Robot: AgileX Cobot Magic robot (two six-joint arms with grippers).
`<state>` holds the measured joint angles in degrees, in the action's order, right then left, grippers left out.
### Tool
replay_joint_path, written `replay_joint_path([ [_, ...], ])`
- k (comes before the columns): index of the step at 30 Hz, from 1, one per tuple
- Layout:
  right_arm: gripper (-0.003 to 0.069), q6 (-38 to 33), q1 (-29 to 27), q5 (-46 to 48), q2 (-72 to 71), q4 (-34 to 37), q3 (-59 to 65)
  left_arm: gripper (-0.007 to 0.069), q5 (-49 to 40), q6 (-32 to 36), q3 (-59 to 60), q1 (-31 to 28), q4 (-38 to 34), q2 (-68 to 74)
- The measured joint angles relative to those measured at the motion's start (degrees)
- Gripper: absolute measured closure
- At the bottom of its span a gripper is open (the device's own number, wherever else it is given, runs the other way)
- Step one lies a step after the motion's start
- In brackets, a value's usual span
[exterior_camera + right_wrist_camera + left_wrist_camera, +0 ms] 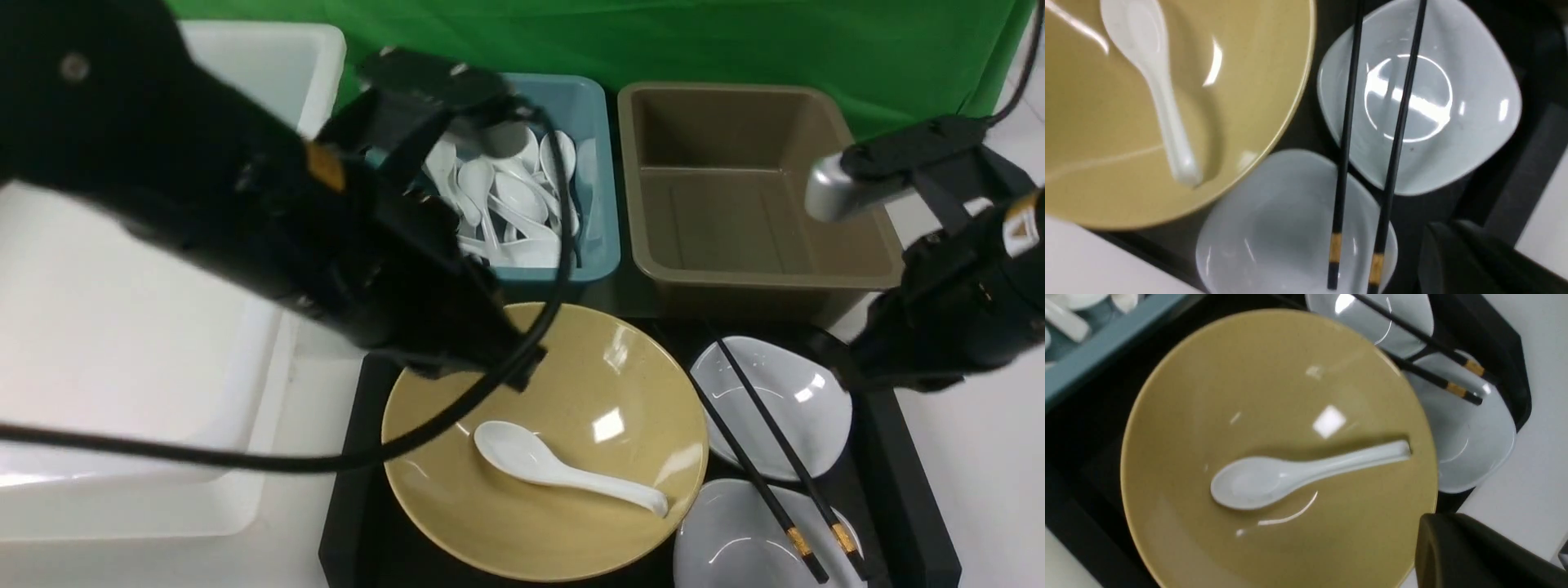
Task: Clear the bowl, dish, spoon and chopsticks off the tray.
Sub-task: Use the right arm to grab the chopsticks
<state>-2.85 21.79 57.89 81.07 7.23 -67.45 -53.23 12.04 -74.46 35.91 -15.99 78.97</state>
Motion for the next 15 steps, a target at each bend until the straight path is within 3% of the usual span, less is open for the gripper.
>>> replay_joint_path([
  [3, 0.0624, -2.2, -3.2, 0.3, 4.2, 3.9, -1.4, 0.0630, 0.1, 2.0, -2.3, 0.1, -1.4, 1.6],
  [5, 0.0491, -4.6, -3.6, -0.7, 8.4, 5.4, -1.9, 0.0630, 0.0, 6.6, -4.7, 0.1, -4.0, 4.3],
  [6, 0.0478, -4.7, -3.6, -0.9, 8.7, 5.5, -1.9, 0.0630, 0.0, 6.8, -4.8, 0.1, -4.1, 4.7],
  [8, 0.0266, -5.7, -2.3, -2.2, 12.9, 6.0, -1.9, 0.0630, -0.5, 6.2, -6.2, 0.1, -3.8, 7.4],
  [10, 0.0151, -5.9, -1.8, -3.4, 15.1, 6.1, -1.9, 0.0630, -0.6, 5.4, -6.7, 0.1, -3.1, 8.9],
  [13, 0.0022, -5.9, -1.0, -5.4, 18.1, 6.3, -1.9, 0.0630, -0.5, 4.9, -6.9, 0.1, -2.5, 10.8],
  [15, -0.0002, -5.9, -0.6, -7.2, 19.9, 6.3, -1.9, 0.0630, -0.5, 4.8, -6.9, 0.1, -1.8, 11.5],
])
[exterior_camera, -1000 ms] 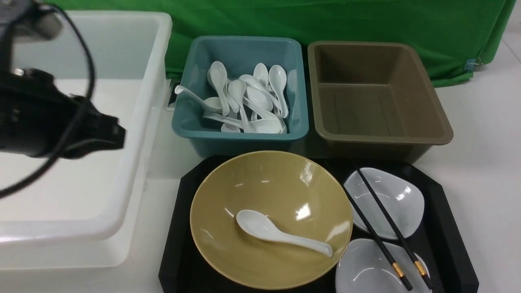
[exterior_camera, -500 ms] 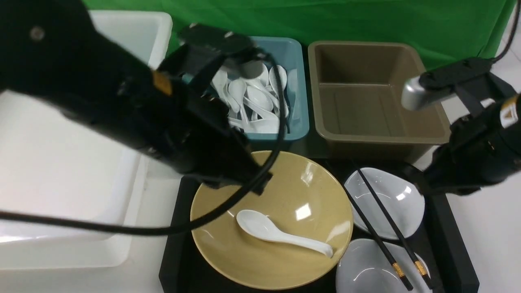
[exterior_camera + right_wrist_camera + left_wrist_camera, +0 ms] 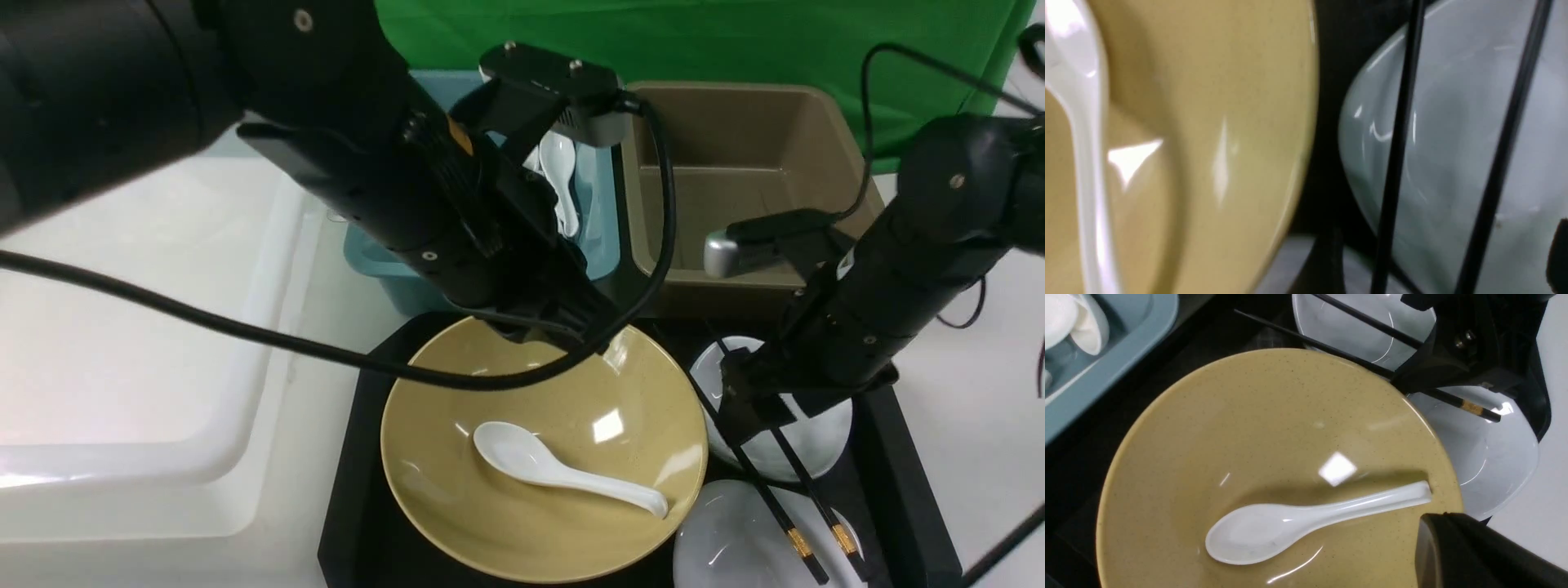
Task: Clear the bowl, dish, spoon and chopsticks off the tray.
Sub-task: Use the right arm to grab the chopsticks
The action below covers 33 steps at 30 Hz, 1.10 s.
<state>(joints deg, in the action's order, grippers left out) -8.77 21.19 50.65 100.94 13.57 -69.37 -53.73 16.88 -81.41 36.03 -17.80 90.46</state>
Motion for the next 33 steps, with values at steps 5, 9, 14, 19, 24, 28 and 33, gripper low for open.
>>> replay_joint_path([
  [5, 0.0049, 0.0, 0.4, -3.3, 2.9, 0.1, -0.1, 0.0630, 1.3, 0.0, -0.1, 0.0, 1.6, 0.1],
  [9, 0.0088, 0.0, 0.4, -5.2, 4.1, 0.0, 0.0, 0.0630, 1.9, -0.1, -0.2, 0.0, 2.0, 0.1],
  [14, 0.0132, 0.2, 0.4, -7.3, 4.3, -1.8, 0.0, 0.0630, 2.5, -0.1, -0.3, 0.0, 2.5, 0.1],
  [19, 0.0165, 0.3, 0.4, -7.6, 5.9, -2.3, 0.0, 0.0630, 2.7, -0.2, -0.3, 0.0, 2.6, 0.1],
  [24, 0.0232, 1.2, 0.4, -7.5, 6.8, -2.2, -0.1, 0.0630, 2.7, -0.2, -0.3, 0.0, 2.7, 0.1],
  [28, 0.0466, 1.7, 0.4, -7.0, 6.8, -2.2, -0.1, 0.0630, 2.7, -0.4, -0.3, 0.0, 2.8, 0.1],
  [33, 0.0584, 2.0, 0.4, -5.1, 6.5, -2.2, -0.1, 0.0630, 2.7, -1.2, -0.3, 0.0, 2.9, 0.1],
])
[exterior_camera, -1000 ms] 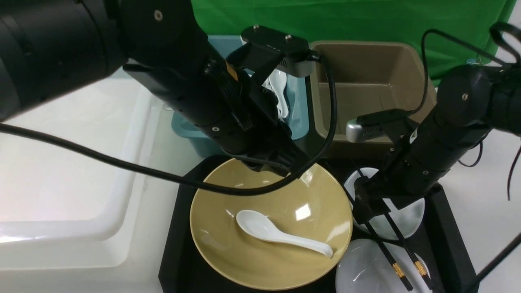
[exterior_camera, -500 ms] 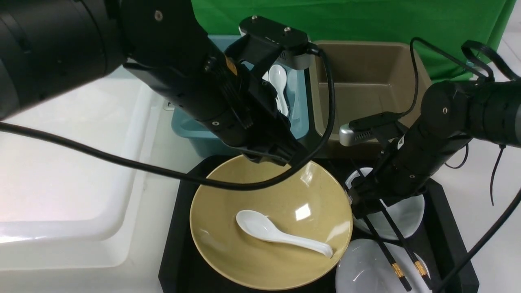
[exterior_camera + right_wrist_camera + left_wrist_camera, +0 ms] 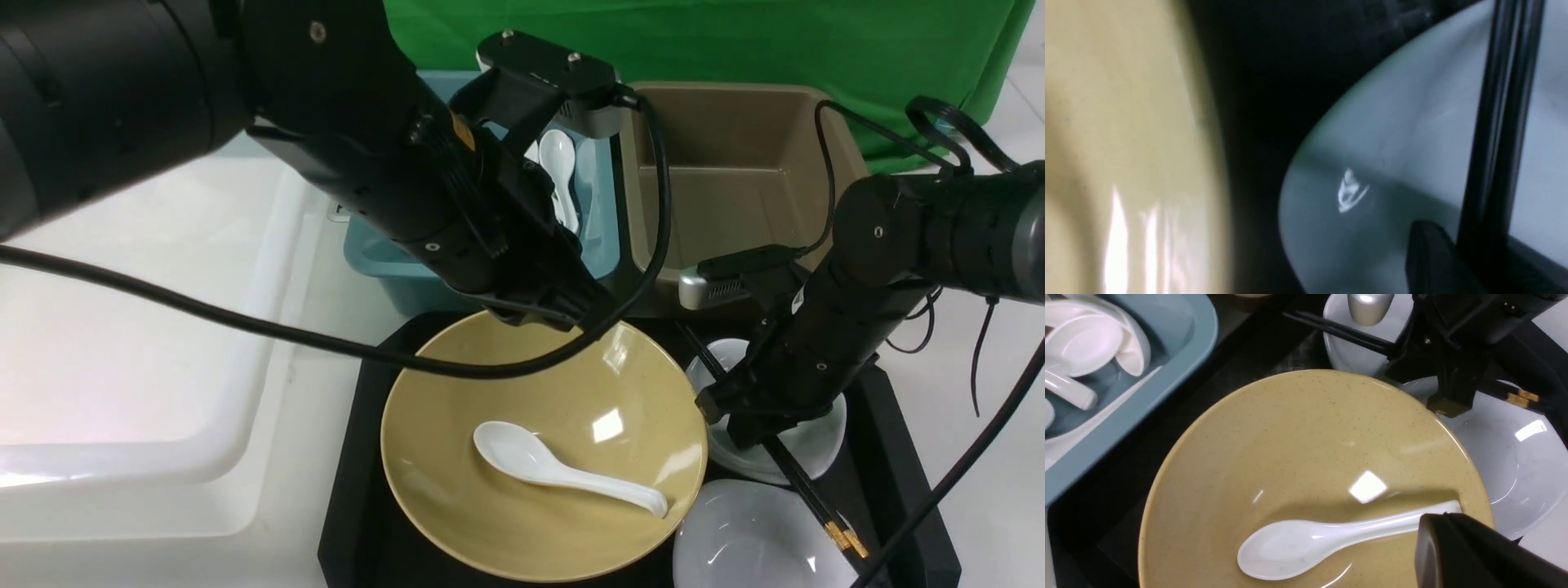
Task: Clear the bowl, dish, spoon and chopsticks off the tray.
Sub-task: Use the right arm to grab the chopsticks, then use the right arm to put the chopsticks into the small storage box on the right
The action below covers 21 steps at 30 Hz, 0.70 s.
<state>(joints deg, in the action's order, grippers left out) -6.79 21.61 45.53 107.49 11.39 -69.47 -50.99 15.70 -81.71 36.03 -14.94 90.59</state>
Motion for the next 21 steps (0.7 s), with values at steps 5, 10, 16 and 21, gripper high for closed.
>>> replay_joint_path([
  [5, 0.0584, 0.0, 0.0, 2.6, -3.9, 0.0, 0.0, 0.0630, 0.0, -0.5, 0.0, 0.0, 0.0, 0.0],
  [10, 0.0584, 0.0, 0.0, 7.9, -9.7, 0.0, 0.0, 0.0630, 0.0, -0.7, 0.0, 0.0, 0.0, 0.0],
  [16, 0.0584, 0.0, -0.9, 10.7, -16.7, 0.3, -4.6, 0.0630, 6.8, -0.7, 0.0, 0.0, -0.5, 0.0],
  [21, 0.0584, -0.4, -7.3, 10.1, -11.4, 1.7, -22.2, 0.0630, 22.1, -0.7, 0.0, 0.0, -2.7, 0.0],
])
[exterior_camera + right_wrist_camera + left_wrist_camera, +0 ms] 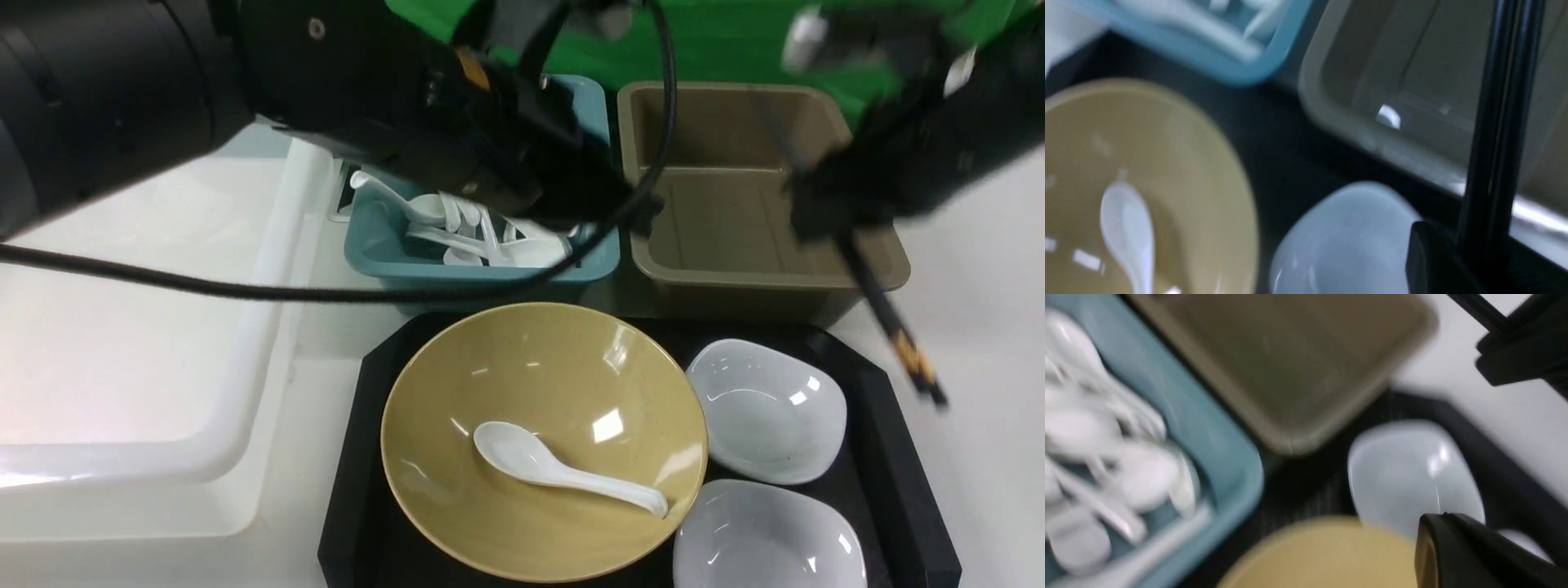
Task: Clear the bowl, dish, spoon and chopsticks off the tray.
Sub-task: Use the right arm to put the chopsticks into the small storage box on the right, then use the left arm to grab the soup spoon in the middle
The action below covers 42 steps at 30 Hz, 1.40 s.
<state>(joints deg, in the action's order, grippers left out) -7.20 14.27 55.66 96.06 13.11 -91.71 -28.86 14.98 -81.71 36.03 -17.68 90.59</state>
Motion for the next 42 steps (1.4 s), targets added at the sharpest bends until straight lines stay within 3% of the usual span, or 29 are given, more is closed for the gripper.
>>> replay_joint_path([
  [5, 0.0584, -0.8, -4.4, 0.2, 12.3, 2.7, -17.9, 0.0630, 8.5, 0.0, 0.0, 0.0, -1.6, 0.0],
  [11, 0.0584, 0.4, -5.3, -2.6, 28.3, 3.7, -36.2, 0.0630, 9.3, 0.0, 0.0, 0.0, -1.8, 0.0],
  [19, 0.0564, 2.9, -5.3, -5.6, 37.7, 3.7, -41.2, 0.0630, 7.2, 0.0, 0.0, 0.0, -1.1, 0.0],
  [21, 0.0467, 3.2, -5.3, -3.2, 38.6, 3.2, -41.2, 0.0630, 4.2, -0.3, 0.0, 0.0, 0.1, 0.0],
  [25, 0.0193, 3.4, -5.3, 3.6, 38.2, 3.0, -41.5, 0.0630, -1.1, -0.7, 0.0, 0.0, 0.9, 0.0],
  [27, 0.0154, 3.2, -5.3, 9.9, 37.4, 2.2, -41.6, 0.0630, -5.4, -0.2, 0.0, 0.0, 1.0, 0.0],
  [29, 0.0199, 3.2, -5.3, 12.3, 36.2, 1.3, -40.9, 0.0630, -9.5, 2.3, 0.0, 0.0, 1.1, 0.1],
  [31, 0.0301, 3.0, -5.3, 13.1, 34.0, 0.9, -39.6, 0.0630, -14.1, 6.7, 0.0, 0.0, 0.9, 0.1],
  [32, 0.0446, 2.1, -5.3, 13.3, 30.8, 0.9, -37.4, 0.0630, -18.8, 11.5, 0.0, 0.0, 0.5, 0.6],
  [34, 0.0580, 0.7, -5.2, 13.3, 24.5, 1.3, -32.6, 0.0630, -22.9, 15.5, 0.0, 0.0, 0.0, 1.6],
  [37, 0.0638, -2.2, -4.6, 13.3, 11.6, 1.6, -21.5, 0.0628, -25.0, 19.7, 0.0, 0.0, -1.0, 4.9],
  [42, 0.0650, -5.0, -3.5, 12.5, -7.4, 2.1, -3.1, 0.0584, -25.3, 25.0, 0.0, 0.0, -4.7, 10.4],
])
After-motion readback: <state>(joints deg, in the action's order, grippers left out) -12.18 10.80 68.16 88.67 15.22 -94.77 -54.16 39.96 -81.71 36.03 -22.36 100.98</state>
